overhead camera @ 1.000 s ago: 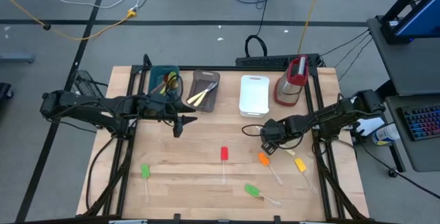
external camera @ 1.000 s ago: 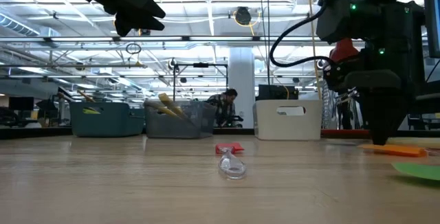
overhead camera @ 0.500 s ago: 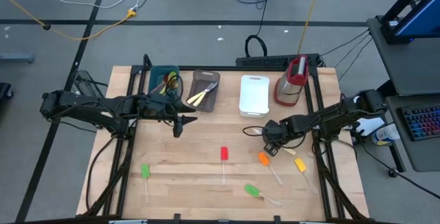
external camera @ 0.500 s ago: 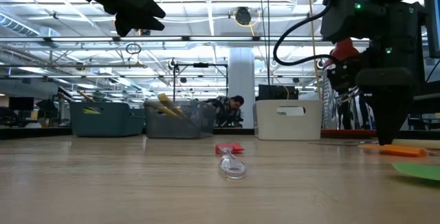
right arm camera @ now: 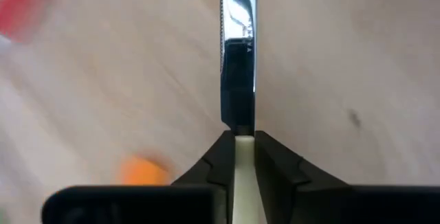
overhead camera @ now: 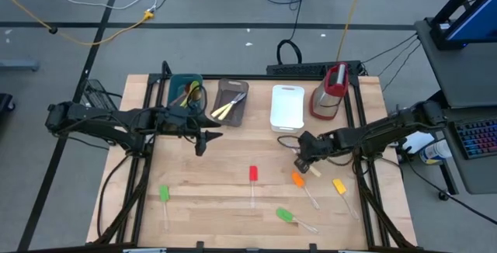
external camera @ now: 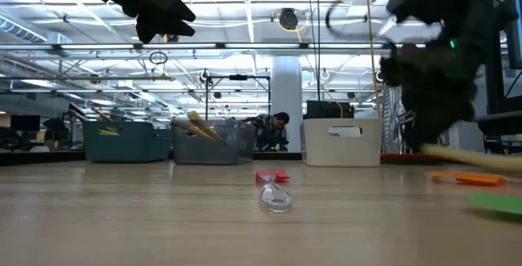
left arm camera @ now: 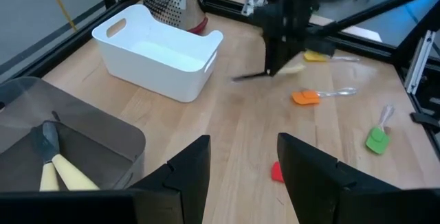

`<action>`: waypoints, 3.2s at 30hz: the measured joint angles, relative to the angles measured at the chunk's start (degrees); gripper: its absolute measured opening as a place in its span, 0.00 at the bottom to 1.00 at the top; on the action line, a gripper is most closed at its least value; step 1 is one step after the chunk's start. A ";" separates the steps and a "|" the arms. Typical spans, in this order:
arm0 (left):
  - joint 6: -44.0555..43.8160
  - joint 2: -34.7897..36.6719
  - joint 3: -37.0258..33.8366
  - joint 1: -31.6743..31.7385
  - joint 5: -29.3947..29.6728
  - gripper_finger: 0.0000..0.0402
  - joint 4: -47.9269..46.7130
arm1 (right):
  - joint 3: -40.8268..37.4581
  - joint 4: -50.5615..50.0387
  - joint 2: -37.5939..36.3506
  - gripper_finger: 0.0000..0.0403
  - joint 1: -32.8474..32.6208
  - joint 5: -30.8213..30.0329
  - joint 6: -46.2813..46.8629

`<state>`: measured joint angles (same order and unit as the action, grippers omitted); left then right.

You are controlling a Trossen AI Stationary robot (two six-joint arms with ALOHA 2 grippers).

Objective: Pick & Place Kitchen Items
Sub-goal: Put the yellow knife into the black bin

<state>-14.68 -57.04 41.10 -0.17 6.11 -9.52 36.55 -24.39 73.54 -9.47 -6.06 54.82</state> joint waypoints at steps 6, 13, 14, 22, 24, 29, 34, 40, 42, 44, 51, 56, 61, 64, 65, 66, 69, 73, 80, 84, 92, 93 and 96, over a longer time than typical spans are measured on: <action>0.81 0.00 0.00 -2.50 -0.07 0.43 -0.07 | 0.06 20.03 -3.76 0.07 -0.04 -3.13 -10.60; 3.09 -0.02 0.00 -7.01 -0.04 0.43 1.59 | 0.14 44.46 -1.54 0.08 0.02 -7.39 -27.13; 3.25 -0.02 0.00 -7.66 -0.02 0.43 2.96 | 0.14 47.86 -0.73 0.07 0.02 -7.88 -29.13; 5.58 -0.42 0.02 -10.46 4.20 0.43 9.91 | 0.14 76.85 8.53 0.09 0.43 -8.89 -40.65; 5.22 -0.63 0.02 -10.52 5.39 0.43 10.00 | 0.14 82.81 10.86 0.08 0.51 -9.09 -42.14; 4.21 -4.85 0.02 -10.88 7.40 0.43 14.59 | 0.16 95.16 14.65 0.08 1.62 -8.91 -42.84; 6.68 -11.41 0.02 -11.58 7.35 0.43 24.32 | 1.81 97.62 16.15 0.09 2.76 -8.82 -43.73; 7.52 -18.96 0.02 -11.42 7.41 0.43 35.59 | 6.37 96.13 17.74 0.08 3.08 -2.61 -45.55; 7.50 -20.83 0.02 -11.42 7.41 0.43 37.51 | 7.39 95.41 18.50 0.09 2.96 -2.57 -46.30; 7.56 -22.04 0.02 -11.42 7.64 0.43 38.93 | 8.20 94.84 18.74 0.09 2.92 -2.62 -46.71; 7.50 -23.78 0.02 -10.44 7.71 0.43 42.36 | 8.92 94.42 18.67 0.08 2.91 -2.77 -47.00; 7.56 -23.78 0.02 -9.91 8.43 0.43 43.44 | 8.92 95.84 18.67 0.09 2.91 -2.80 -47.65; 9.80 -23.76 0.02 -9.58 8.55 0.43 46.54 | 8.92 97.96 18.67 0.08 3.62 -2.67 -48.68; 9.87 -23.76 0.02 -8.93 8.55 0.43 48.24 | 8.92 100.06 18.67 0.08 4.11 -2.72 -48.68; 9.54 -23.76 0.02 -8.67 8.56 0.43 48.54 | 8.92 100.34 18.65 0.09 4.26 -2.68 -48.68; 9.08 -23.76 0.02 -8.44 8.57 0.43 48.71 | 8.92 100.52 18.65 0.09 4.37 -2.70 -48.68; 6.70 -23.76 0.02 -7.91 8.57 0.43 48.65 | 8.95 101.01 18.67 0.08 4.61 -2.66 -48.70; 6.35 -23.76 0.02 -7.30 8.49 0.43 48.88 | 10.28 100.97 18.65 0.08 4.65 -0.99 -49.89; 8.86 -23.74 0.02 -6.97 5.67 0.37 49.99 | 11.72 99.43 18.65 0.08 4.63 1.63 -52.64; 10.59 -23.74 0.02 -7.05 4.38 0.24 50.00 | 11.72 97.56 18.60 0.08 4.66 1.54 -52.78; 7.24 -23.51 -0.04 -7.03 4.59 0.17 43.46 | 10.08 92.12 18.49 0.13 4.72 -3.13 -53.47; 6.33 -23.04 -0.09 -7.11 4.65 0.17 41.39 | 9.33 91.94 18.40 0.13 4.70 -4.68 -54.02; 4.41 -22.23 -0.07 -7.14 5.74 0.18 36.72 | 6.86 91.41 17.60 0.11 4.84 -7.10 -53.89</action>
<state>-10.27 -79.27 41.03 -7.31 11.85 27.21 43.41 67.02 91.13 -4.63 -13.16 0.93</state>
